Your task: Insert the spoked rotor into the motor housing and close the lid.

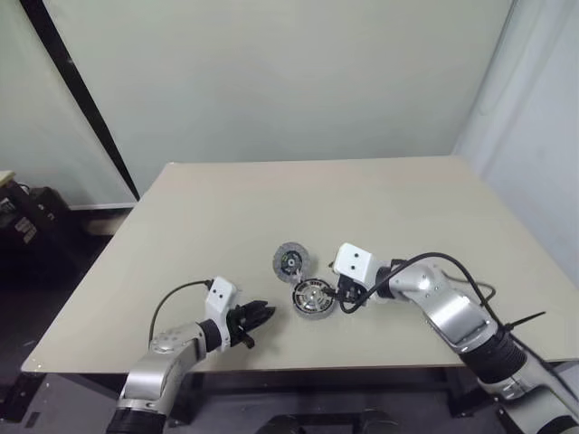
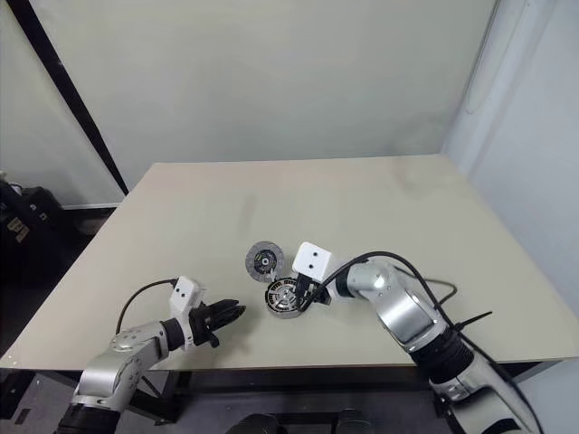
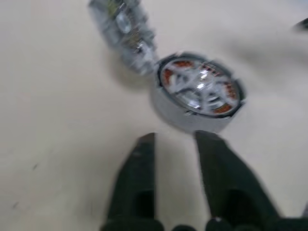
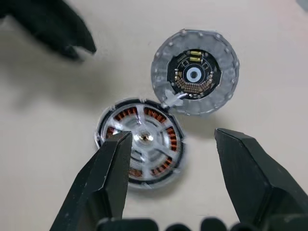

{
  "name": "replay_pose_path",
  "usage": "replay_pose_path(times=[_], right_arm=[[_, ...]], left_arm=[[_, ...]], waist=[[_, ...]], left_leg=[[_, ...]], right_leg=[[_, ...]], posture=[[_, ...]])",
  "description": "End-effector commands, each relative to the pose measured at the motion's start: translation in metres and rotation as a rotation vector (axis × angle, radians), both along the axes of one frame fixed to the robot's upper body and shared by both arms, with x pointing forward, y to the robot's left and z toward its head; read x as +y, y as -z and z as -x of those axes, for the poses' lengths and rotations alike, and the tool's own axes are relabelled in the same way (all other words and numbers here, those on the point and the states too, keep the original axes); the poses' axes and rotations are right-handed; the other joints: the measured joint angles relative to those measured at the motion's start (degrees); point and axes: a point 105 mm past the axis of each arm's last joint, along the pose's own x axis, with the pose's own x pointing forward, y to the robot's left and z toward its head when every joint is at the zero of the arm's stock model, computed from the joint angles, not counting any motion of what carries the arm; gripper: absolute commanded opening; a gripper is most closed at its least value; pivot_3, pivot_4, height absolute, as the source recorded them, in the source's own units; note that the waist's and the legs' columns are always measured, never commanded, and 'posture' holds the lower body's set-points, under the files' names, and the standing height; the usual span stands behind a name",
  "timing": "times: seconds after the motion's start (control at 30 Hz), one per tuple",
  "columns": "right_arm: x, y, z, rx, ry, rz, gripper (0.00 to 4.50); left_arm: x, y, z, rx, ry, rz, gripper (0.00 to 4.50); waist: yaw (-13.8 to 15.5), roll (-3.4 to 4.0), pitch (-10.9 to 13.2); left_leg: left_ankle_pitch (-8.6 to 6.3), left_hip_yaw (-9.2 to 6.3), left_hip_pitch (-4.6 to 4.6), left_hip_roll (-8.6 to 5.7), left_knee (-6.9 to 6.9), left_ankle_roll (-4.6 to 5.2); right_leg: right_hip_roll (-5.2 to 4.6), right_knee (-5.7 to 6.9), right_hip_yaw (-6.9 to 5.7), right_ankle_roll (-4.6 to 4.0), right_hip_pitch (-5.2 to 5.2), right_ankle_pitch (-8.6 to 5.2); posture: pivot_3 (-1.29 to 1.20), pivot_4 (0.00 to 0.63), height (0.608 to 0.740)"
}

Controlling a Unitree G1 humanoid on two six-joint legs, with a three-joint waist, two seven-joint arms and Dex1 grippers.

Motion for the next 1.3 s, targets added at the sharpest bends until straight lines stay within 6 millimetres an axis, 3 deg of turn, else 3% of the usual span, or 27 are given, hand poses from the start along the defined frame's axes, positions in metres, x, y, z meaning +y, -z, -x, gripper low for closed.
replay_pose_path(times=[0.03,0.17,0.33,0.8,0.9,1.1,1.17,1.3], right_arm=[[0.006,0.002,0.011,-0.013,-0.141,0.155,3.03],[0.007,0.019,0.018,0.022,-0.244,0.323,3.03],[0.006,0.037,0.010,0.012,-0.273,0.443,3.03],[0.008,0.059,-0.001,0.002,-0.270,0.488,3.03],[0.008,0.062,-0.002,-0.006,-0.267,0.488,2.44],[0.012,0.064,-0.003,-0.022,-0.271,0.470,0.34],[0.014,0.063,-0.002,-0.020,-0.276,0.453,0.10],[0.019,0.058,0.004,0.007,-0.287,0.415,0.09]], left_arm=[[0.004,-0.005,-0.006,0.019,-0.006,-0.065,0.02],[0.005,0.001,-0.005,0.067,0.004,-0.125,0.02],[0.005,0.004,-0.001,0.081,0.010,-0.156,0.02],[0.009,0.005,0.003,0.054,-0.025,-0.180,0.02],[0.009,0.005,0.002,0.048,-0.027,-0.183,0.00],[0.009,0.004,0.000,0.040,-0.026,-0.186,0.00],[0.009,0.004,0.000,0.039,-0.025,-0.187,0.00],[0.009,0.005,0.000,0.038,-0.023,-0.190,0.00]], waist=[[0.0,-0.08,0.0],[0.0,-0.15,0.1],[0.1,-0.28,0.2],[0.1,-0.28,0.2],[0.1,-0.28,0.2],[0.1,-0.29,0.2],[0.2,-0.28,0.2],[0.2,-0.28,0.2]], left_leg=[[0.00,0.00,0.00,0.01,0.00,0.00],[-0.06,-0.05,-0.03,0.05,-0.04,-0.01],[-0.07,-0.06,-0.03,0.05,-0.02,-0.03],[-0.08,-0.05,0.02,0.06,0.00,-0.05],[-0.08,-0.05,0.03,0.05,0.01,-0.05],[-0.08,-0.05,0.05,0.05,0.00,-0.05],[-0.07,-0.06,0.04,0.04,0.00,-0.05],[-0.07,-0.03,0.07,0.05,0.06,-0.05]], right_leg=[[0.00,0.00,-0.03,0.00,-0.01,0.00],[0.00,-0.03,-0.02,0.01,-0.08,0.01],[-0.01,-0.05,-0.01,0.01,-0.07,0.01],[0.00,0.02,0.00,0.00,-0.07,0.02],[0.01,0.03,0.00,0.00,-0.06,0.02],[0.01,0.03,0.00,0.00,-0.05,0.02],[0.01,0.03,-0.01,0.00,-0.04,0.02],[0.01,0.08,0.02,0.00,-0.02,0.03]], posture=[[0.00,0.000,0.740],[0.00,0.000,0.740],[0.00,0.000,0.740],[0.00,0.000,0.740],[0.00,0.000,0.740],[0.00,0.000,0.740],[0.00,0.000,0.740],[0.00,0.000,0.740]])
